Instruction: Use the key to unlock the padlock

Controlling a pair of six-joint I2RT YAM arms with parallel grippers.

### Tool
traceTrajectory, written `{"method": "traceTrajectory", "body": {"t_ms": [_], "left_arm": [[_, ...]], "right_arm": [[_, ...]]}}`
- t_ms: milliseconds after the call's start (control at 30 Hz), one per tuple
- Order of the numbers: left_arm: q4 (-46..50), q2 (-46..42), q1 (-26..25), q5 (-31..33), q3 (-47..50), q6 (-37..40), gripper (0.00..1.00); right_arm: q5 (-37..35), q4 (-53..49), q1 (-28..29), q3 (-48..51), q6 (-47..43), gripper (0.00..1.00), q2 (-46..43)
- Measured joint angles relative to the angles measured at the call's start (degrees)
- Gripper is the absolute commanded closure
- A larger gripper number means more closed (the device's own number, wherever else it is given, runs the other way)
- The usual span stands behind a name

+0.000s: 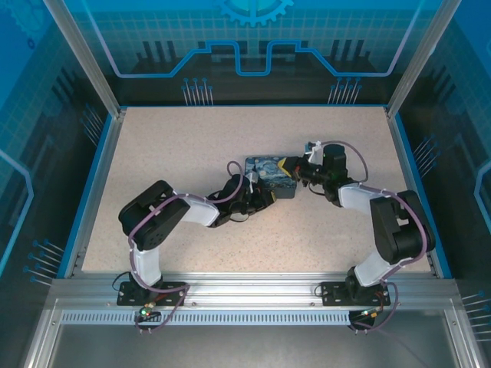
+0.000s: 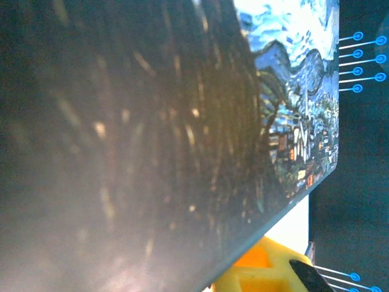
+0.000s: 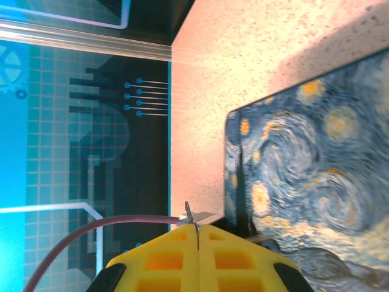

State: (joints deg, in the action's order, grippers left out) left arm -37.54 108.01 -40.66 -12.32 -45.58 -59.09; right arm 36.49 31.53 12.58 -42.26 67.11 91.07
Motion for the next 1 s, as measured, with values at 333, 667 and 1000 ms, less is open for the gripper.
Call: {"method": "traceTrajectory", "body": {"t_ms": [333,667,1000], "left_arm": [[-2.6,-3.1,1.2,-1.0,1.5,-4.8,1.00],[-1.7,-8.8,2.8,-2.2,1.5,-6.9,1.00],[-0.9,-11.0,3.3,-5.2,1.5,-8.5,1.00]], "right_arm": [[0.2,-2.3,0.0,6.5,0.5,1.00,-15.8],[-0.1,-5.6,0.1,16.2,0.8,1.00,-25.5],[-1.1,-5.4,0.7,18.5,1.9,1.00,-27.8]]}}
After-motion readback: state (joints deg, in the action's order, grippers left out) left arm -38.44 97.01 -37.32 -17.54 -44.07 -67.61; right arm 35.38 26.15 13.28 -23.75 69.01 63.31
